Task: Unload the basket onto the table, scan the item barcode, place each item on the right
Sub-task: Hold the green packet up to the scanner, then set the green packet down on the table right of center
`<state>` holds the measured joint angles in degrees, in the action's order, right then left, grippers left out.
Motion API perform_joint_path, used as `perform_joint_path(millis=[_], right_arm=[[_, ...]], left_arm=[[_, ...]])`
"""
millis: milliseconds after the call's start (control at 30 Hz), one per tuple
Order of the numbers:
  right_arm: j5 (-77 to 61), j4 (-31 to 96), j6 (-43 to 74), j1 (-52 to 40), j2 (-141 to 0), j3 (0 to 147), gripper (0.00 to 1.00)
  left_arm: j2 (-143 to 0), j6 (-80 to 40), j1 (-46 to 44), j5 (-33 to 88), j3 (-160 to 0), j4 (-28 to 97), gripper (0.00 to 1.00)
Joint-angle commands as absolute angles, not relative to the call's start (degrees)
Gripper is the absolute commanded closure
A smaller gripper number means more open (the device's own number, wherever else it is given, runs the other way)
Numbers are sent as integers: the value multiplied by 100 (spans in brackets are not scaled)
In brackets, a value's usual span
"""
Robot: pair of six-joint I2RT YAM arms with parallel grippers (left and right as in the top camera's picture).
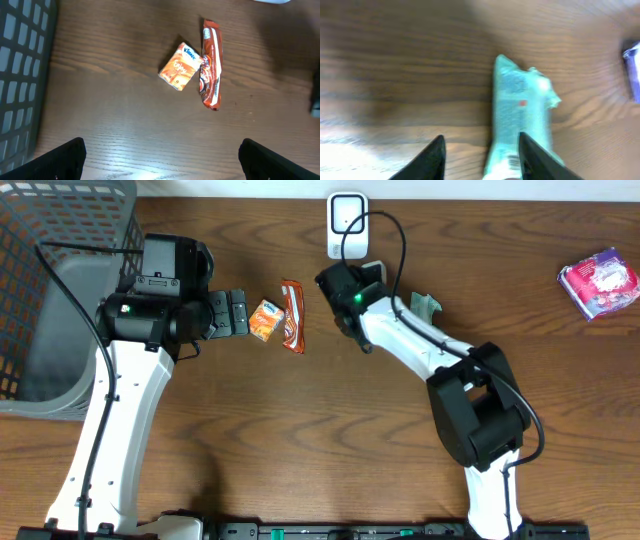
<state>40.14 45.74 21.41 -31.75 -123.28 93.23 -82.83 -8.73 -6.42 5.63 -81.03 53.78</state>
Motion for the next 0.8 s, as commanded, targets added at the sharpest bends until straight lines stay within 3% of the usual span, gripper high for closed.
perform_joint_path(millis=[0,100,200,233,300,333,367,500,767], right_arm=[[4180,4825,2156,-2801,-12267,9802,55],[3435,5111,1977,-2379,-12252,10138,51],[1730,5367,1396,-1841,-12250,10490,50],[1118,5433,1236,-1660,-12250,10567,44],[-40,5468,1146,-1291,-12250,10597,23],[-609,5487,1144,-1074,-12256,10591,19],[-950,5492,1131,-930,-12272,10565,19],[-2541,5507,185,-331,-12291,10204,33],[-3358,4856,34,408,-12291,9155,28]], left_arm=[[-8309,-816,-617,532,-8108,5395,2],[-8309,-816,-617,532,-8108,5395,2],[-8309,-816,-617,532,-8108,5395,2],[-8309,-816,-617,532,-8108,5395,2],[-8309,-816,-617,532,-8108,5395,2],[-8309,-816,-617,532,-8108,5395,2],[-8309,-816,-617,532,-8108,5395,2],[-8309,-816,-617,532,-8108,5395,2],[-8309,-816,-617,532,-8108,5395,2]])
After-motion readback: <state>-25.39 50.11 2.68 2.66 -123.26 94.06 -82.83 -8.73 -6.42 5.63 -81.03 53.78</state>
